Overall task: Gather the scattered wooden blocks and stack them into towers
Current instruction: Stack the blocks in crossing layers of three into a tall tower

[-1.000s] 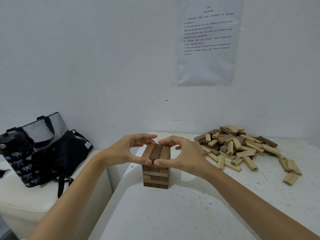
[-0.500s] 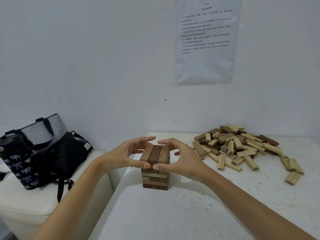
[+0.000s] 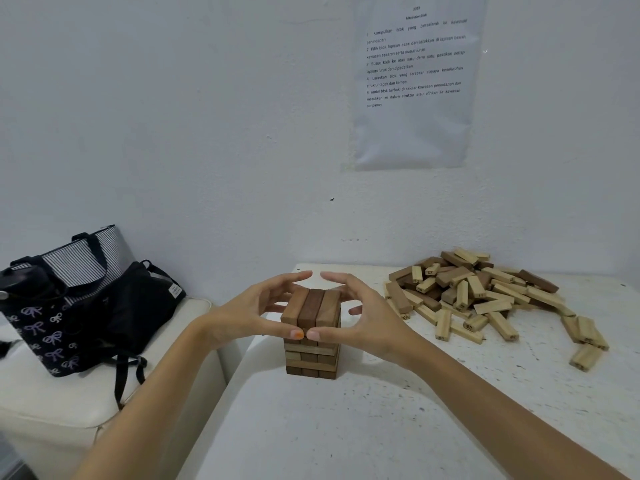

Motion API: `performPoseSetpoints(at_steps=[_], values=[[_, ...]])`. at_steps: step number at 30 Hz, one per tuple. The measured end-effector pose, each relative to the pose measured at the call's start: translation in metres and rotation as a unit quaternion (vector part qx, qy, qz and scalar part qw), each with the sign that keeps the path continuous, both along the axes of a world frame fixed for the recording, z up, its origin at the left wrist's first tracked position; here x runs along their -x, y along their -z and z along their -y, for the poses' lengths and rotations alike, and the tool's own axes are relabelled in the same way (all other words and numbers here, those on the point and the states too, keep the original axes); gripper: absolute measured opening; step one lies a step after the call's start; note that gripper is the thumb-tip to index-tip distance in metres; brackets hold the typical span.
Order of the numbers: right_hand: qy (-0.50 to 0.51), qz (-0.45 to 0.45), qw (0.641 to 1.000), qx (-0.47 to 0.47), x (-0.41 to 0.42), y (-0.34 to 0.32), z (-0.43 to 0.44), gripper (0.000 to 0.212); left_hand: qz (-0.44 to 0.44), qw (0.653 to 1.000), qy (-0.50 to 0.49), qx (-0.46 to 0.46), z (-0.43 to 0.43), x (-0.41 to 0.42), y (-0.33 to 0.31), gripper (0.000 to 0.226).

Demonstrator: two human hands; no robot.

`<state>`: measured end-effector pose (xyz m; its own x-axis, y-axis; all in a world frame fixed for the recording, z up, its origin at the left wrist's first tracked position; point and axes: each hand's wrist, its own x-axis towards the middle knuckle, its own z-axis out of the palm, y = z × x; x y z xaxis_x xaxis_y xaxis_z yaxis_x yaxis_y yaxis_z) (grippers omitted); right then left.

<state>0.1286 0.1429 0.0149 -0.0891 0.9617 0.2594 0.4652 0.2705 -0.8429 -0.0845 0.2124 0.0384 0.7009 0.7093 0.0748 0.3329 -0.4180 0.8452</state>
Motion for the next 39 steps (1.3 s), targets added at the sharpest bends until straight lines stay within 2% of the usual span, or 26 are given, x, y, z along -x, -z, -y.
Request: performPoseSetpoints(at_steps=[3, 5, 7, 9, 16, 24, 26, 29, 30, 36, 39], values=[[-0.034, -0.061, 0.997, 0.042, -0.002, -0.007, 0.005, 0.095, 0.021, 1.000, -0.021, 0.009, 0.001, 0.001, 0.007, 0.089], [-0.031, -0.142, 0.987, 0.073, -0.001, -0.014, 0.010, 0.083, 0.113, 0.989, -0.071, 0.059, 0.001, -0.001, 0.010, 0.082], [0.012, -0.202, 0.976, 0.079, 0.003, -0.020, 0.014, 0.062, 0.228, 0.959, -0.091, 0.140, 0.007, -0.004, 0.008, 0.074], [0.062, -0.246, 0.965, 0.070, 0.008, -0.020, 0.014, 0.049, 0.277, 0.940, -0.108, 0.166, 0.020, -0.012, -0.001, 0.076], [0.129, -0.316, 0.933, 0.110, 0.035, -0.002, 0.016, 0.052, 0.313, 0.891, -0.291, 0.151, 0.041, -0.033, -0.005, 0.064], [0.140, -0.359, 0.919, 0.082, 0.057, 0.009, 0.022, 0.054, 0.305, 0.878, -0.303, 0.210, 0.059, -0.044, 0.015, 0.069], [0.134, -0.357, 0.920, 0.084, 0.061, 0.012, 0.019, 0.061, 0.307, 0.880, -0.291, 0.216, 0.061, -0.045, 0.016, 0.070], [0.117, -0.345, 0.926, 0.104, 0.067, 0.020, 0.013, 0.097, 0.316, 0.882, -0.271, 0.222, 0.064, -0.046, 0.015, 0.073], [0.116, -0.342, 0.927, 0.106, 0.068, 0.022, 0.011, 0.102, 0.321, 0.882, -0.264, 0.223, 0.066, -0.046, 0.014, 0.073], [0.109, -0.343, 0.926, 0.113, 0.073, 0.023, 0.008, 0.109, 0.313, 0.886, -0.255, 0.226, 0.071, -0.052, 0.014, 0.061], [0.112, -0.341, 0.926, 0.121, 0.073, 0.025, 0.006, 0.115, 0.315, 0.883, -0.261, 0.231, 0.068, -0.052, 0.016, 0.062]])
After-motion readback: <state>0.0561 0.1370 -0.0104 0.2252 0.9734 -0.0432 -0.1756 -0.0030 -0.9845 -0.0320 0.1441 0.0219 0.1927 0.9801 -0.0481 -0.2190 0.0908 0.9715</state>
